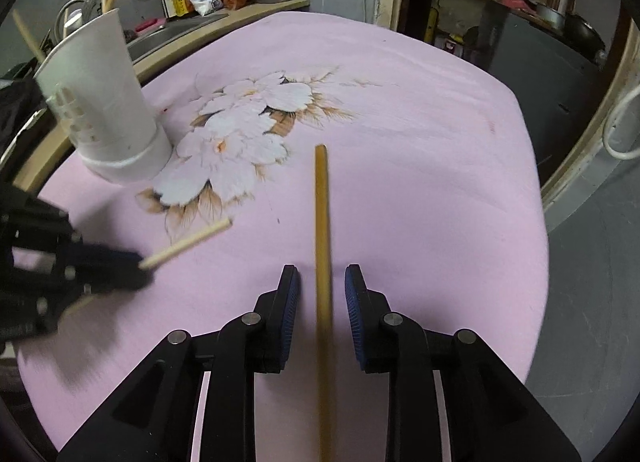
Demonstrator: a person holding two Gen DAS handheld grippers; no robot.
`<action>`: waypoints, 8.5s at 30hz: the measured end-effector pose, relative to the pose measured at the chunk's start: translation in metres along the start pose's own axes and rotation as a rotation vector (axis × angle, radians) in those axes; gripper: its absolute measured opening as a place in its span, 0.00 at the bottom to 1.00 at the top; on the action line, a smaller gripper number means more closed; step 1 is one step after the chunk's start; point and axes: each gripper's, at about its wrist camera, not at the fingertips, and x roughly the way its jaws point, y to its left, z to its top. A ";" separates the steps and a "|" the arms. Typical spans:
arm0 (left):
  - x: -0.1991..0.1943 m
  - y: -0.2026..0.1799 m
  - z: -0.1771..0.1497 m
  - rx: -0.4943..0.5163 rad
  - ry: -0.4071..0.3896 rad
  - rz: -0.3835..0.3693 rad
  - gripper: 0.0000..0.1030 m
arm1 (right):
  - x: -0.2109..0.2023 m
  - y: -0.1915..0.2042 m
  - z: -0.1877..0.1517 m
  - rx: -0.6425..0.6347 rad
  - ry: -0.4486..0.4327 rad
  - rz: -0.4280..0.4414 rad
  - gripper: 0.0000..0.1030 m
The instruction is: Organize utensils
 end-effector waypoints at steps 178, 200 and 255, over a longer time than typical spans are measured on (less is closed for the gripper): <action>-0.167 0.065 -0.136 -0.179 -0.765 0.353 0.88 | -0.142 0.119 -0.069 0.209 -0.799 -0.087 1.00; -0.155 0.029 -0.213 -0.114 -0.799 0.392 0.89 | -0.161 0.148 -0.152 0.255 -0.785 -0.262 1.00; -0.159 0.026 -0.215 -0.109 -0.817 0.407 0.89 | -0.161 0.145 -0.162 0.291 -0.785 -0.253 1.00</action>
